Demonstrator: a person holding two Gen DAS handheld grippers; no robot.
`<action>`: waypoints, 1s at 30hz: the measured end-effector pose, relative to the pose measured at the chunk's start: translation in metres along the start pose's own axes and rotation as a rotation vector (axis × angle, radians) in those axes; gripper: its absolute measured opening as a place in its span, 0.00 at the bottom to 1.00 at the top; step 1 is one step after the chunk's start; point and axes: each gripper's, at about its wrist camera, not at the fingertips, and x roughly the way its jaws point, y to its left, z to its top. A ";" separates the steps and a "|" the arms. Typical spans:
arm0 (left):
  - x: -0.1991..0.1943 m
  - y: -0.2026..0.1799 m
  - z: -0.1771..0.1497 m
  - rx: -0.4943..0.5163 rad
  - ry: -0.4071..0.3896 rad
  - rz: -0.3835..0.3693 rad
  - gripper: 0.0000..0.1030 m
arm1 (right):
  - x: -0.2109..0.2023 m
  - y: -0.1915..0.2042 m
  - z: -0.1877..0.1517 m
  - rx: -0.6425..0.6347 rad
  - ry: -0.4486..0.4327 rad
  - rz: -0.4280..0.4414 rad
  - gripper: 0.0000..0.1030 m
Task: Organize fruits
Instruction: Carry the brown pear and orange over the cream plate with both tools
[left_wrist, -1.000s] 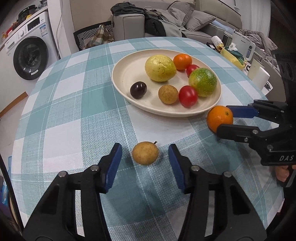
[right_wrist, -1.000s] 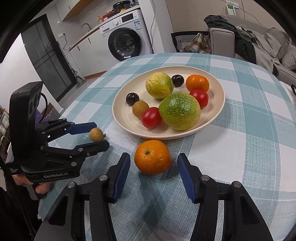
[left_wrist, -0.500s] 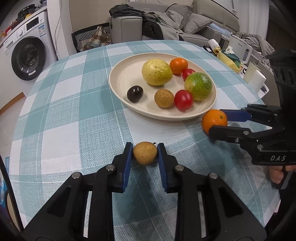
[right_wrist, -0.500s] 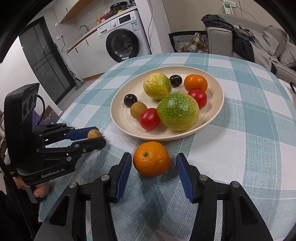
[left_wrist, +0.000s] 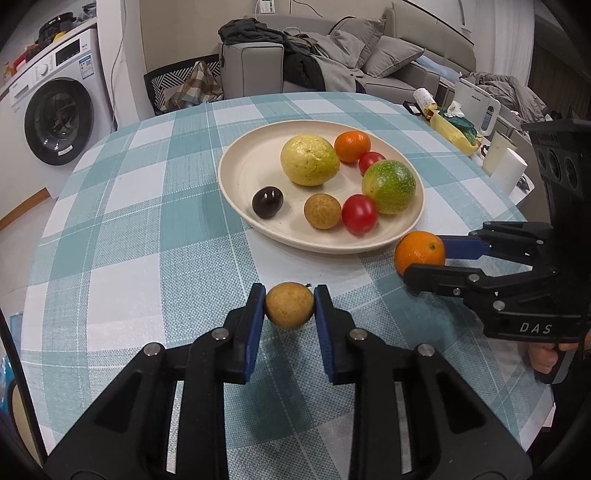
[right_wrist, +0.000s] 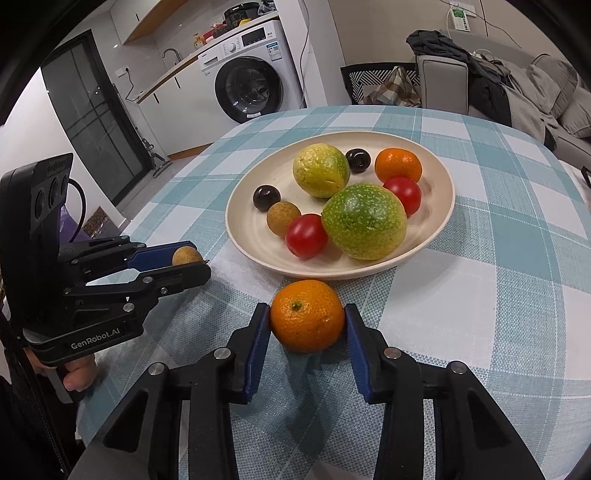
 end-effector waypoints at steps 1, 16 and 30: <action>-0.001 0.000 0.000 -0.002 -0.004 0.000 0.23 | -0.001 0.001 0.000 -0.002 -0.002 0.000 0.40; -0.014 0.001 0.006 -0.024 -0.050 0.004 0.23 | -0.015 0.004 0.004 -0.011 -0.043 0.018 0.40; -0.019 0.004 0.019 -0.044 -0.114 0.008 0.23 | -0.034 -0.001 0.014 0.019 -0.126 0.024 0.40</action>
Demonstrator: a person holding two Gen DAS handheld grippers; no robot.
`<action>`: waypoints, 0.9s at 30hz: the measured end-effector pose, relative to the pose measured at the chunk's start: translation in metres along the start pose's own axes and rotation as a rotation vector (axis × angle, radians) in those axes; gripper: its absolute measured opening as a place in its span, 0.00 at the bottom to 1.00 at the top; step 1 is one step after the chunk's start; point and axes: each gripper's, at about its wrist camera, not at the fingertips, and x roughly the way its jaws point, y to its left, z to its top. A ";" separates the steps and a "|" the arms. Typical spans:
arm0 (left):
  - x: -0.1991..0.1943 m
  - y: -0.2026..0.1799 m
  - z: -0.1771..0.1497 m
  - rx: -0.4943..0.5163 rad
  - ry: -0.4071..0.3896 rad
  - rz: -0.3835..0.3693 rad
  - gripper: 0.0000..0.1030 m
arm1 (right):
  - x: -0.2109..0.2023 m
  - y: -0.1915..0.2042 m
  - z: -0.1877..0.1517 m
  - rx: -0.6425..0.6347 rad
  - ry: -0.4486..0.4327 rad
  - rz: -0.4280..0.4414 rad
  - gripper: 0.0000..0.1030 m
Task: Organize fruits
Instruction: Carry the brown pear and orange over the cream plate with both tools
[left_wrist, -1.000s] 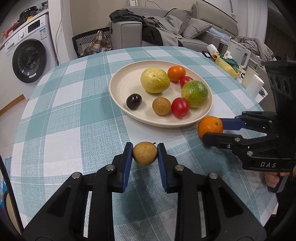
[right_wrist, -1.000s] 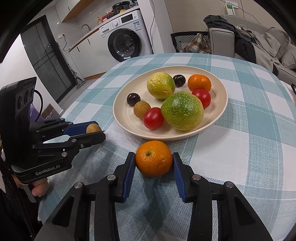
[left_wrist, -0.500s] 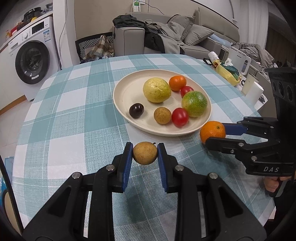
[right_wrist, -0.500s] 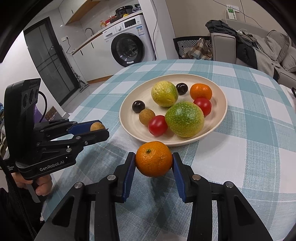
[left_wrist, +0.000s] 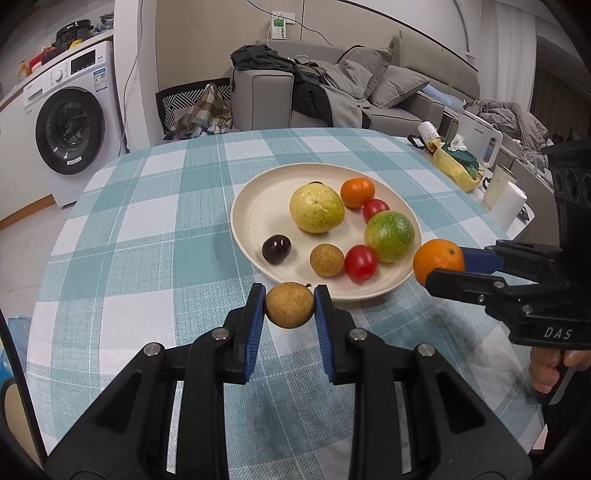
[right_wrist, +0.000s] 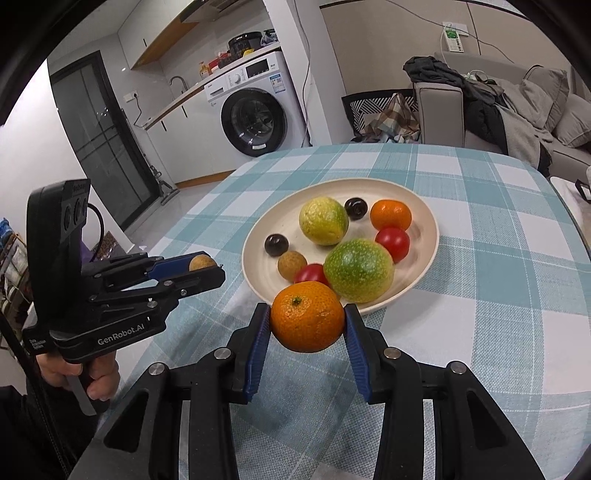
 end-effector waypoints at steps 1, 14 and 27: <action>0.001 0.000 0.001 -0.001 -0.002 0.002 0.23 | -0.001 -0.001 0.002 0.006 -0.008 -0.001 0.40; 0.015 0.004 0.029 -0.025 -0.038 0.005 0.23 | -0.003 -0.013 0.028 0.045 -0.051 -0.023 0.40; 0.037 0.012 0.048 -0.042 -0.046 0.019 0.23 | 0.005 -0.024 0.047 0.057 -0.065 -0.039 0.40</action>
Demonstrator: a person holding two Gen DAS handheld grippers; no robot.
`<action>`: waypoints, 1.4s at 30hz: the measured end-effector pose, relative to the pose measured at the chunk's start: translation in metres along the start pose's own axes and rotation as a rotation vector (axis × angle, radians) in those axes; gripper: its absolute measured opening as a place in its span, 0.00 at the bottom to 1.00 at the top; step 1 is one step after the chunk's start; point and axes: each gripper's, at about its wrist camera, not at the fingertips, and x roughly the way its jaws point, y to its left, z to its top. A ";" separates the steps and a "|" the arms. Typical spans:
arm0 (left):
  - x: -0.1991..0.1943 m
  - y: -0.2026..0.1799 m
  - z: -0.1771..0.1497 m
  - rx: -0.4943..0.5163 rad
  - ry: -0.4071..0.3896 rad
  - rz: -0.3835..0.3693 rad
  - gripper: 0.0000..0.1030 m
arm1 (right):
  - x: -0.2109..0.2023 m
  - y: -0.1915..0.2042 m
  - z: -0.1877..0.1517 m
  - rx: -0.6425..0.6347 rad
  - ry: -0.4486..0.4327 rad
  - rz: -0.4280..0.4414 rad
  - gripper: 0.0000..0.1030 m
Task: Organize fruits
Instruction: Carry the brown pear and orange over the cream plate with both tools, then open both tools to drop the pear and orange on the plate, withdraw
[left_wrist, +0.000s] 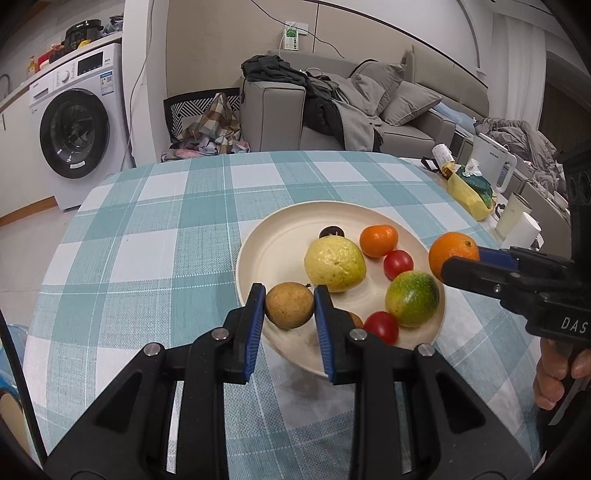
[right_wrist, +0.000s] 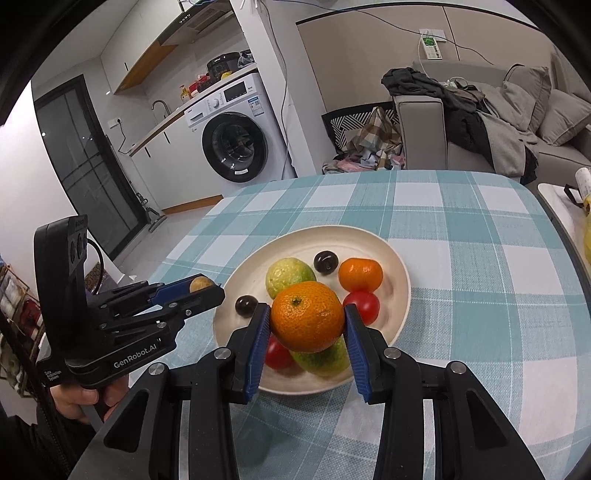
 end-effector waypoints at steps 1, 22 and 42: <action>0.002 0.001 0.001 -0.003 0.000 -0.001 0.23 | 0.002 0.000 0.002 -0.001 0.001 -0.002 0.40; 0.035 0.008 0.016 -0.015 0.008 0.009 0.23 | 0.033 -0.010 0.012 0.013 0.038 -0.025 0.40; 0.032 0.005 0.013 -0.005 0.002 -0.003 0.25 | 0.038 -0.009 0.015 0.005 0.038 -0.044 0.41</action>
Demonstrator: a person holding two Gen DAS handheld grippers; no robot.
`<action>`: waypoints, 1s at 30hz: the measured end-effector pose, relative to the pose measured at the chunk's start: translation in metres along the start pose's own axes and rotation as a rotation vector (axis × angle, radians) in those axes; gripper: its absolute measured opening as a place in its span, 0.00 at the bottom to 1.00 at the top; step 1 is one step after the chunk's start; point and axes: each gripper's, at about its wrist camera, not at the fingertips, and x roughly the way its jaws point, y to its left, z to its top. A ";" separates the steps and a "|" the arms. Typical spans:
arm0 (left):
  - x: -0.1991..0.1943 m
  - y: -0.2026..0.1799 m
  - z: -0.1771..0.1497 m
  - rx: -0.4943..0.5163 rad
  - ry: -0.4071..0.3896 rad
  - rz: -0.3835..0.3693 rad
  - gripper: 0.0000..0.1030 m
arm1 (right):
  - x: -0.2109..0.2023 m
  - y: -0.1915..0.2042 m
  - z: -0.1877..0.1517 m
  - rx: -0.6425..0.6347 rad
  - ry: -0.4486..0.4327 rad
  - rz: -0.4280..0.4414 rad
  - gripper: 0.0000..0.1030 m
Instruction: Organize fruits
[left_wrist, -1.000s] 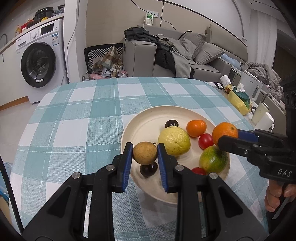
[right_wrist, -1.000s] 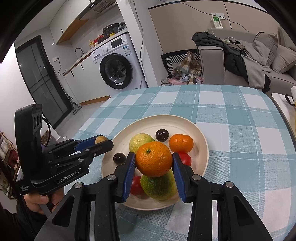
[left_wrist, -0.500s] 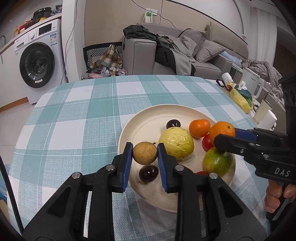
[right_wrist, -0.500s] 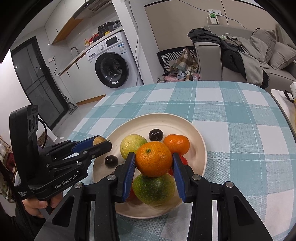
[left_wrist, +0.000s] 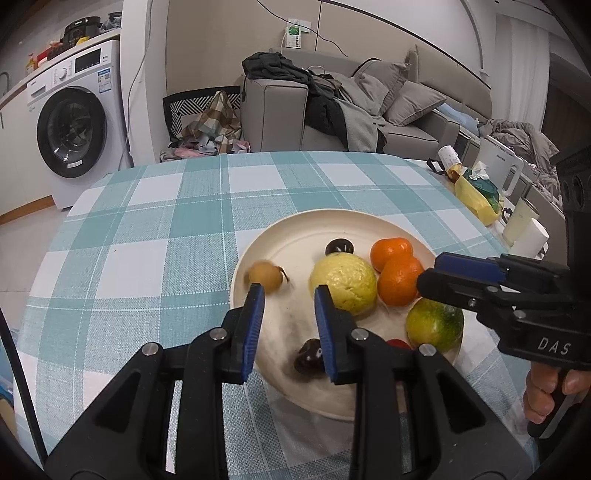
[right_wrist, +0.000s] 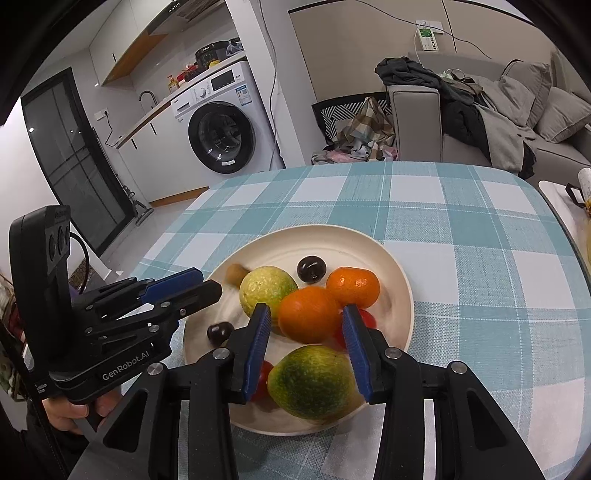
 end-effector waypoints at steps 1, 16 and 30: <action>-0.002 0.000 -0.001 0.003 0.000 0.002 0.29 | -0.002 0.000 0.000 -0.002 -0.003 -0.002 0.42; -0.060 -0.002 -0.018 -0.022 -0.124 0.020 0.96 | -0.036 -0.004 -0.022 -0.018 -0.104 -0.027 1.00; -0.091 -0.001 -0.050 -0.034 -0.207 0.059 0.99 | -0.053 -0.003 -0.049 -0.075 -0.182 -0.039 1.00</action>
